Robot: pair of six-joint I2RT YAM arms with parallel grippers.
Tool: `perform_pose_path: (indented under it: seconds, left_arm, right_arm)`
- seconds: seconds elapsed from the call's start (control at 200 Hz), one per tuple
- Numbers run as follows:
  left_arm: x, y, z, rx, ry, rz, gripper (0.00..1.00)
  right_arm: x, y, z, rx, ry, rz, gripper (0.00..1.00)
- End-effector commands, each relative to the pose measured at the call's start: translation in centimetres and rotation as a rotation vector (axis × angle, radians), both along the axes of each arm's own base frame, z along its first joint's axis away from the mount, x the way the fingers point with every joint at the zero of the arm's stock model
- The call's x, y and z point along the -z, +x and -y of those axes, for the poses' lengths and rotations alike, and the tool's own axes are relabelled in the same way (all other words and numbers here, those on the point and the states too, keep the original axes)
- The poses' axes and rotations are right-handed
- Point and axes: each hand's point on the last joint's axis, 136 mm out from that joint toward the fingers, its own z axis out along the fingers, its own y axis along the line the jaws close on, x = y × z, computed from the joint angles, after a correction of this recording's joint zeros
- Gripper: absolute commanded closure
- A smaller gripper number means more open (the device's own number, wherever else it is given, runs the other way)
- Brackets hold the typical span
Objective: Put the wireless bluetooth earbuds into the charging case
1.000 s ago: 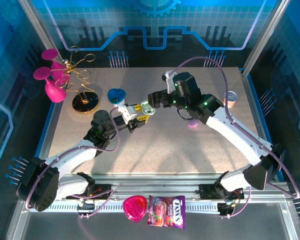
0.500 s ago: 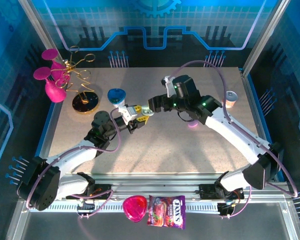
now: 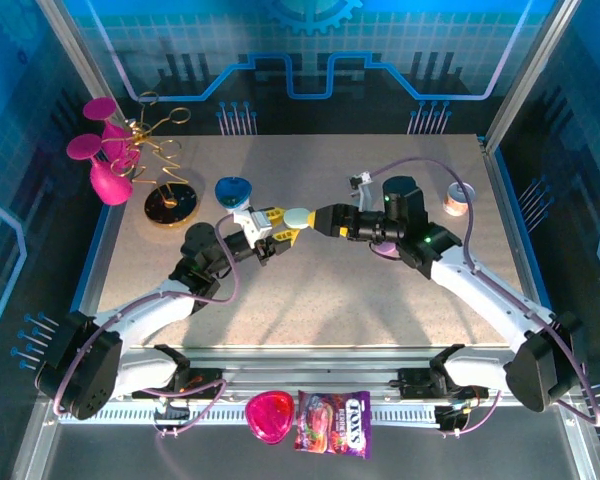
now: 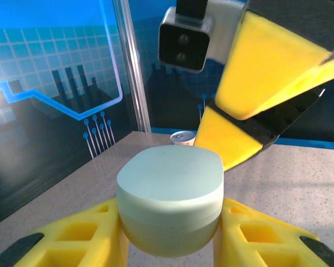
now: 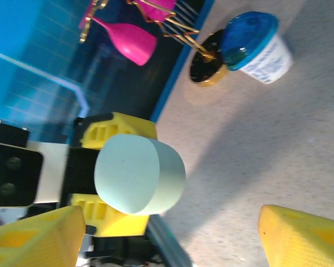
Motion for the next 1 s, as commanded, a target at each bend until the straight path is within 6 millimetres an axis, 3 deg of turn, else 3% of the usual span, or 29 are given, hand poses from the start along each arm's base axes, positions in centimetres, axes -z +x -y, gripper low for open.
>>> perform_pose_path:
  seconds: [0.0, 0.33, 0.52, 0.545, 0.605, 0.78, 0.996]
  left_arm:
    - [-3.3, -1.7, 0.4, 0.072, -0.07, 0.087, 0.62]
    - [-4.0, -2.0, 0.5, 0.087, -0.078, 0.103, 0.62]
    - [-3.5, -1.9, 0.4, 0.075, -0.069, 0.099, 0.62]
    - [-3.6, -2.0, 0.4, 0.076, -0.069, 0.101, 0.62]
    - [-3.5, -2.0, 0.4, 0.075, -0.068, 0.1, 0.62]
    - [-3.2, -1.8, 0.4, 0.069, -0.062, 0.098, 0.62]
    - [-2.8, -1.8, 0.3, 0.063, -0.046, 0.088, 0.57]
  right_arm:
    - [-4.3, -1.0, -1.2, -0.091, 0.225, -0.018, 0.2]
    - [-3.0, -0.8, -4.2, -0.171, 0.335, -0.127, 0.41]
    - [-2.8, -0.7, -4.3, -0.15, 0.331, -0.137, 0.65]
    - [-1.6, -0.8, -4.2, -0.143, 0.316, -0.161, 0.67]
    - [-1.3, -0.7, -4.1, -0.137, 0.31, -0.168, 0.73]
    - [-1.2, -0.7, -3.8, -0.12, 0.287, -0.153, 0.82]
    - [-1.0, -0.6, -3.3, -0.096, 0.257, -0.124, 0.84]
